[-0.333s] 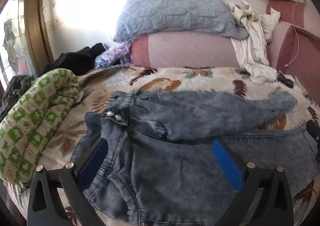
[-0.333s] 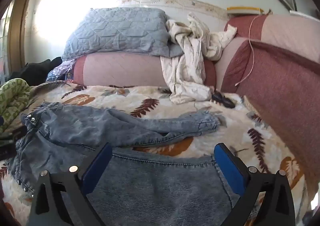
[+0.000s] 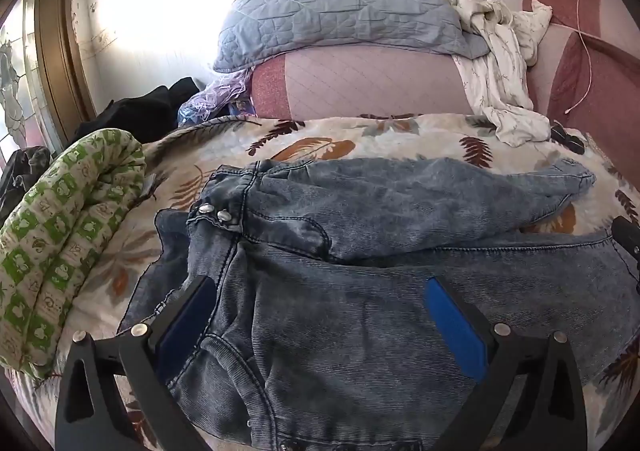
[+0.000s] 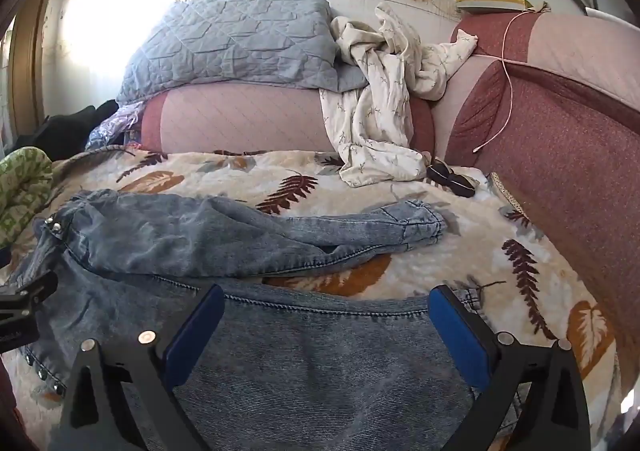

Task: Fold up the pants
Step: 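Position both grippers over the waistband of the blue jeans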

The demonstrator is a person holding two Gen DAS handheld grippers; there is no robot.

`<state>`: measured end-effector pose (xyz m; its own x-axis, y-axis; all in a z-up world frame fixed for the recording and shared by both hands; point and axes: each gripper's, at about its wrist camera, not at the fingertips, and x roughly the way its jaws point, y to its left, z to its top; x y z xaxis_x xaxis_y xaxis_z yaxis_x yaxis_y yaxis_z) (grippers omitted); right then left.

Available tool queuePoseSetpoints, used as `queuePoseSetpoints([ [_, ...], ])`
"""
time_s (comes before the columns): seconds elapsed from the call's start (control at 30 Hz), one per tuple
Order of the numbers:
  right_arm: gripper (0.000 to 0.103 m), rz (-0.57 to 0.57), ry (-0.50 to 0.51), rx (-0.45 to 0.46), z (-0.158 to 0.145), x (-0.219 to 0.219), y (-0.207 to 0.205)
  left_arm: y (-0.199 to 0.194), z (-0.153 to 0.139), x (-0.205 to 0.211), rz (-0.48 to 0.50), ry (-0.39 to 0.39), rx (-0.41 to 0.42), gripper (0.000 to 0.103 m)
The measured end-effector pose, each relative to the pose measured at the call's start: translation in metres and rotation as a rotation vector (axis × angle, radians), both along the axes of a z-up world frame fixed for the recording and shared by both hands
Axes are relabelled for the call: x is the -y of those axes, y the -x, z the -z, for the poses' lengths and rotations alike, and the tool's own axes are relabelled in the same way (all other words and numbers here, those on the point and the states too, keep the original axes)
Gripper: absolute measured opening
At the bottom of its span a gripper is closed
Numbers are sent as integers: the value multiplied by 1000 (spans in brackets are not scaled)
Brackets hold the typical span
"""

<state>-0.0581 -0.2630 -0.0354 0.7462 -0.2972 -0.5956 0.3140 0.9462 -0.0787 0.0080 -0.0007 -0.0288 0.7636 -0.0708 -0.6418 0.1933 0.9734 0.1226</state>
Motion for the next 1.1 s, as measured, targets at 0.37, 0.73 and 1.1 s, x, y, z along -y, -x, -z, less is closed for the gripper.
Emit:
queuePoseSetpoints([
  [0.37,103,3,-3,6,0,4,10,3,4,-7,-9,18,5,103],
  [0.73,103,6,-5,-2,1,2,9,4,7,-9,-10,14,4,103],
  [1.1,103,-1,-6,0,1,-1,10,6,7,-8,-6,19,5,103],
])
